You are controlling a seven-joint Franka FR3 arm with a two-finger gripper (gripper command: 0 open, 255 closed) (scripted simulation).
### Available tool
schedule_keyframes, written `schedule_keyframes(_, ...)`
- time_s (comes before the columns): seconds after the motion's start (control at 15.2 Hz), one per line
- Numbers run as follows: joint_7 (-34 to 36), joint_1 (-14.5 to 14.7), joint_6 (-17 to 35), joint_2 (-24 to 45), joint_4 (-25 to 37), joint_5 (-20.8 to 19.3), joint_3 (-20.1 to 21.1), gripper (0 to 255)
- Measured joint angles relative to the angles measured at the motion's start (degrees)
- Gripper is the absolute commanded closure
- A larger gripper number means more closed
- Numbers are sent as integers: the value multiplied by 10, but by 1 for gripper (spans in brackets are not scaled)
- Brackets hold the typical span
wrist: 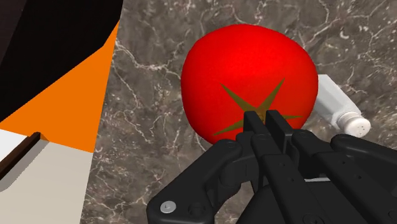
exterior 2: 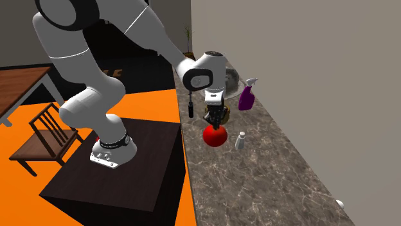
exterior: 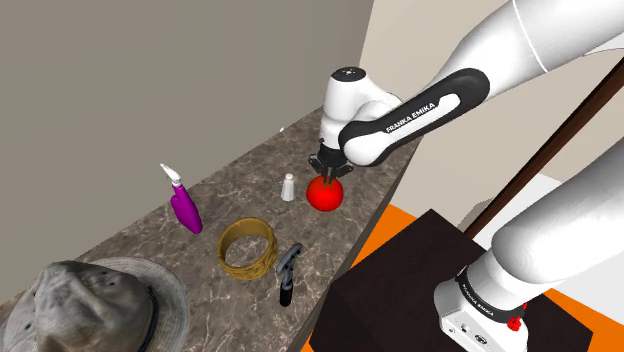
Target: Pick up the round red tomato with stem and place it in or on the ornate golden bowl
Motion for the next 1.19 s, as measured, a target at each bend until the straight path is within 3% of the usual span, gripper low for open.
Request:
schedule_keyframes(0.53, -47, 8, -62, -54, 19, 54, -6, 255)
schedule_keyframes(1.19, -81, 17, -140, -105, 54, 92, -17, 255)
